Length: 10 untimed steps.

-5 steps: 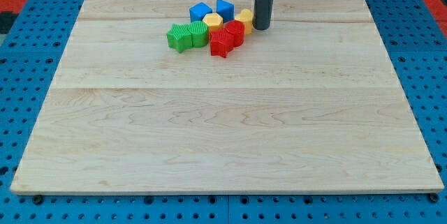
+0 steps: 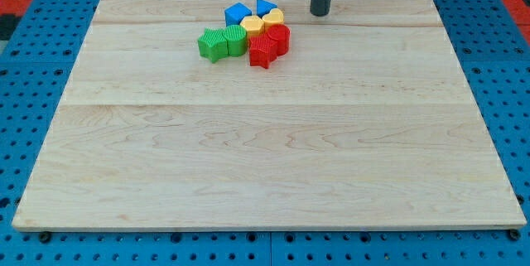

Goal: Nudge the blue triangle down a bit

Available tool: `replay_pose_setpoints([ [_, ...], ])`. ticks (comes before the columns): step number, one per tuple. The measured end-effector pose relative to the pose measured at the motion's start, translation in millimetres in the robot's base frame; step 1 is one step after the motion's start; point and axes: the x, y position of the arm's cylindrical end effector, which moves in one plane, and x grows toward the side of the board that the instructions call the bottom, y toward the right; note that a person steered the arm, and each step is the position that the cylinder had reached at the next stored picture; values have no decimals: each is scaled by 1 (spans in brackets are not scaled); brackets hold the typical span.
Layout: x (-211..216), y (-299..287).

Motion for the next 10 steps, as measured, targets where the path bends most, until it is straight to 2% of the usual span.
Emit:
replay_pose_setpoints([
  [1, -14, -2],
  [4, -15, -75],
  [10, -2, -98],
])
